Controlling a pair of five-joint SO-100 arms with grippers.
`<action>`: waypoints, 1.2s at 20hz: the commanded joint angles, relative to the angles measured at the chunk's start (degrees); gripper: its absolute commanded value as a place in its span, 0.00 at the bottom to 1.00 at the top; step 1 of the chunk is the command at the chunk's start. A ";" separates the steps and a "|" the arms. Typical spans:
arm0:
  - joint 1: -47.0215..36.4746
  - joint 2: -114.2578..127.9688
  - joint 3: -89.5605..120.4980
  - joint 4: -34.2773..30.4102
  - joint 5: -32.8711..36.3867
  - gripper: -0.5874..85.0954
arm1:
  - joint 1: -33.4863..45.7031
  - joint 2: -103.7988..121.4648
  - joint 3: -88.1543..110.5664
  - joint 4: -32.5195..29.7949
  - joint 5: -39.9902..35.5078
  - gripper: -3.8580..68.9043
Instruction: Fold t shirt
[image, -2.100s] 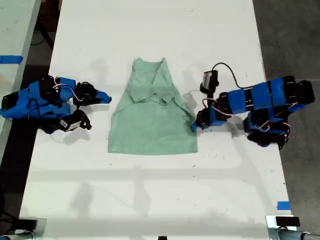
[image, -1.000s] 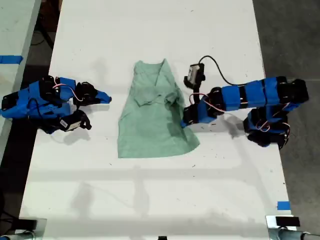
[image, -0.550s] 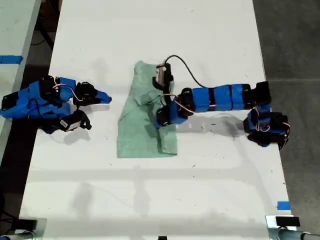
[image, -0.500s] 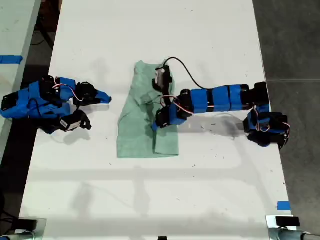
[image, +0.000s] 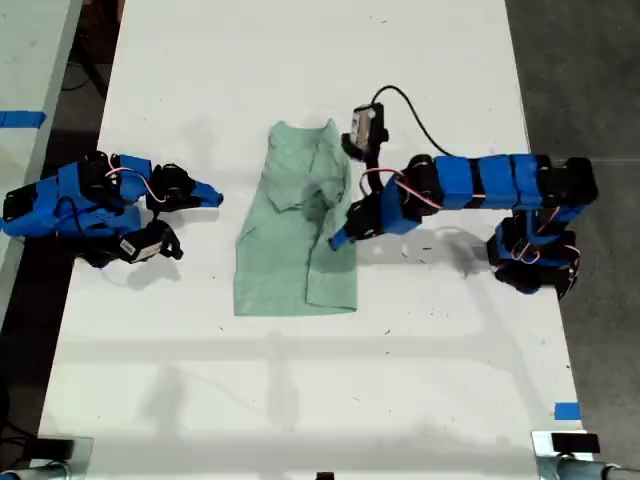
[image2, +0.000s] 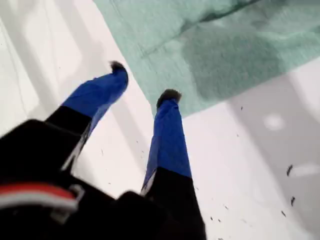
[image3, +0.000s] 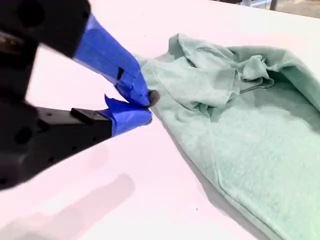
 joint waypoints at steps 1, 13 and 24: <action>0.35 -0.09 2.29 0.09 0.18 0.00 | 0.09 25.05 24.70 -7.03 3.69 0.09; 0.35 -0.09 2.29 0.09 -0.18 0.00 | 5.36 100.46 98.09 -2.64 -1.93 0.14; 0.70 -0.44 2.29 0.09 -0.62 0.00 | 5.98 100.46 98.09 -2.64 -3.69 0.12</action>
